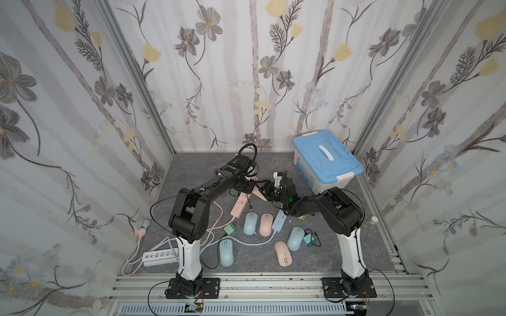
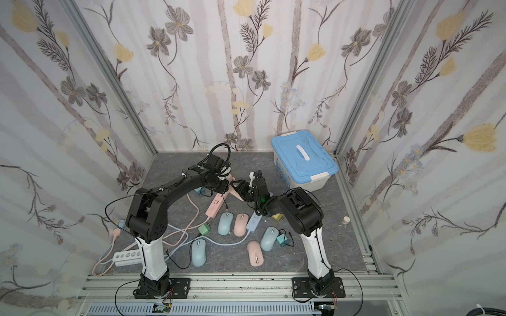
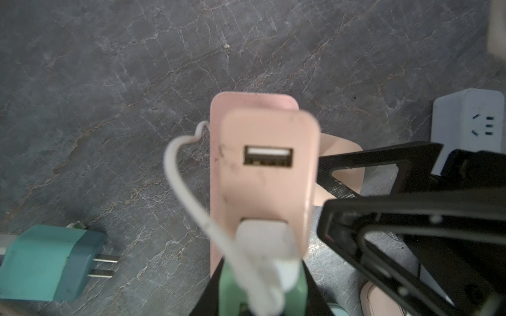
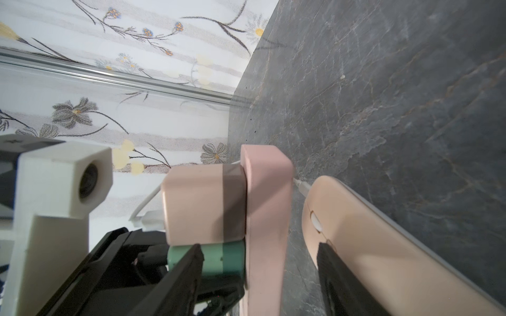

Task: Unplug the wireless mouse
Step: Remove the plug from the socket.

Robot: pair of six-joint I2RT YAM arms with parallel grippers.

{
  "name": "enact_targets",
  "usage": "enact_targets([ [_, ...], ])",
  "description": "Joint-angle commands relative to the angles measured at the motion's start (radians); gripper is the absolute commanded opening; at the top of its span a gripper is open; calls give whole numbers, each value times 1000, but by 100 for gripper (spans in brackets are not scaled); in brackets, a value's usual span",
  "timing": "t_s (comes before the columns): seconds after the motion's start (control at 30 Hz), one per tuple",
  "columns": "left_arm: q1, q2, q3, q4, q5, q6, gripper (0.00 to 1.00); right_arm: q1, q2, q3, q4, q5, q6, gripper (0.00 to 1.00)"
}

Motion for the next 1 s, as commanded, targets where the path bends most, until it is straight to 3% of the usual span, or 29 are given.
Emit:
enact_targets([
  [0.0, 2, -13, -8, 4, 5, 17, 0, 3, -13, -22, 166, 2, 40, 70],
  [0.27, 2, -21, -3, 7, 19, 18, 0, -1, 2, -8, 210, -21, 56, 77],
  [0.33, 2, -23, -8, 7, 22, 21, 0, 2, 8, 6, 211, -24, 56, 84],
  [0.97, 3, -32, -12, 5, 58, 31, 0, -8, 51, 29, 185, -27, 104, 92],
])
